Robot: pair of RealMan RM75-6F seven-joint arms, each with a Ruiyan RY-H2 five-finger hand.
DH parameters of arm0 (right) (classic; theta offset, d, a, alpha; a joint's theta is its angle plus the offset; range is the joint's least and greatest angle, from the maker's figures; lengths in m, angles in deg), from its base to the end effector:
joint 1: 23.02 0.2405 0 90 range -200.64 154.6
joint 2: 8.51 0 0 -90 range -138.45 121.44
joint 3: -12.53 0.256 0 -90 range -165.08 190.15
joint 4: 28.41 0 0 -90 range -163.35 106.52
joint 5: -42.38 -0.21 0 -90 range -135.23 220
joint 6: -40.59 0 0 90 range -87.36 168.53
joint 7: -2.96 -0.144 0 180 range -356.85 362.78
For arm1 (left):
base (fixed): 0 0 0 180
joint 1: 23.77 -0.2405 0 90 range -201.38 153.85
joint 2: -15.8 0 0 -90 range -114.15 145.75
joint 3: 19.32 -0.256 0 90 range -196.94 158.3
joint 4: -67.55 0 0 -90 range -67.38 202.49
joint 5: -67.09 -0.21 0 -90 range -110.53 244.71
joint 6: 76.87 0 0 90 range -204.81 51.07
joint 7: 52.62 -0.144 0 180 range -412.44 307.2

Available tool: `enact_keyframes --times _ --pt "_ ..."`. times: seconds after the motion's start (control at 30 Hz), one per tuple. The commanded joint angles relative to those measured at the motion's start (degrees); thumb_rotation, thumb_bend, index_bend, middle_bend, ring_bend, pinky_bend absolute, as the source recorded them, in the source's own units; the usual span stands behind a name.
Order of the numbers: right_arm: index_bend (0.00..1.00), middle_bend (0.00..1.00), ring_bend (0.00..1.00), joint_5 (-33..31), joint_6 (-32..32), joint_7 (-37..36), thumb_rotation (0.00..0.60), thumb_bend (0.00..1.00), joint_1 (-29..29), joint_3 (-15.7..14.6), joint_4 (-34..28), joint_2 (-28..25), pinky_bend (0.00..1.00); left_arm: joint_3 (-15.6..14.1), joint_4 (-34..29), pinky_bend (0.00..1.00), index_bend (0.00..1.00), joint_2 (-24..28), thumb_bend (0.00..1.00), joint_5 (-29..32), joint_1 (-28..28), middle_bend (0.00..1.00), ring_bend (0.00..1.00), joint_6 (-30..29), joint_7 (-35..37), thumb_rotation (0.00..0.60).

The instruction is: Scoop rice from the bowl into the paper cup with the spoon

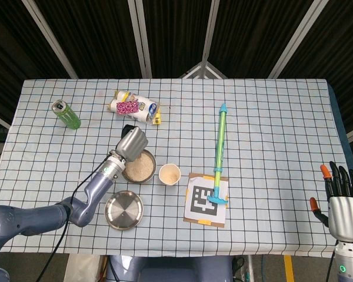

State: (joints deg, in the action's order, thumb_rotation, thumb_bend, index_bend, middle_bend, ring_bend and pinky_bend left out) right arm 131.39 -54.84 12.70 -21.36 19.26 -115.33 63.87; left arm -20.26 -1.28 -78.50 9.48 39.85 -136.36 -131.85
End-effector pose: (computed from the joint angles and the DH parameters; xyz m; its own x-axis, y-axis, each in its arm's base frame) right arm -0.3053 -0.1742 0.1525 0.4952 0.2179 0.8410 -0.8650 0.0337 0.5006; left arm -0.0878 0.4040 -0.0320 0.8934 -0.4417 -0.0818 -0.2301 -0.2934 -0.9279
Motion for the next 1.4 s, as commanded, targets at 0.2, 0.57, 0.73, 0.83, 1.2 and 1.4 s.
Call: enact_keyframes --times 0.2,0.57,0.73,0.83,1.2,1.4 --pt "0.00 0.00 0.00 0.1 -0.2 0.2 0.600 0.38 -0.1 0.0 0.0 0.2 0.00 -2.3 2.0 1.00 0.61 0.5 0.47 -6.2 1.2 1.00 1.00 1.7 -1.2 0.600" --pt "0.00 0.00 0.00 -0.1 -0.3 1.2 0.600 0.38 -0.2 0.1 -0.7 0.3 0.00 -2.5 2.8 1.00 0.61 0.2 0.47 -8.7 1.0 1.00 1.00 3.1 -1.5 0.600" --pt "0.00 0.00 0.00 -0.2 -0.5 2.1 0.600 0.38 -0.4 0.1 -1.3 0.5 0.00 -3.4 2.7 1.00 0.61 -0.1 0.47 -10.2 0.4 1.00 1.00 3.9 -1.6 0.600" --pt "0.00 0.00 0.00 -0.3 -0.4 2.5 0.600 0.38 -0.4 0.1 -1.6 0.5 0.00 -3.4 2.3 1.00 0.61 -0.3 0.47 -10.8 -0.1 1.00 1.00 3.9 -0.9 0.600" --pt "0.00 0.00 0.00 -0.6 -0.2 3.2 0.600 0.38 -0.4 0.2 -2.3 0.4 0.00 -1.4 -3.1 1.00 0.61 0.5 0.47 -7.3 -2.8 1.00 1.00 4.6 1.7 0.600" --pt "0.00 0.00 0.00 -0.6 -0.1 3.2 0.600 0.38 -0.4 0.2 -2.3 0.4 0.00 -0.5 -6.6 1.00 0.61 1.6 0.47 -3.1 -4.2 1.00 1.00 5.0 1.9 0.600"
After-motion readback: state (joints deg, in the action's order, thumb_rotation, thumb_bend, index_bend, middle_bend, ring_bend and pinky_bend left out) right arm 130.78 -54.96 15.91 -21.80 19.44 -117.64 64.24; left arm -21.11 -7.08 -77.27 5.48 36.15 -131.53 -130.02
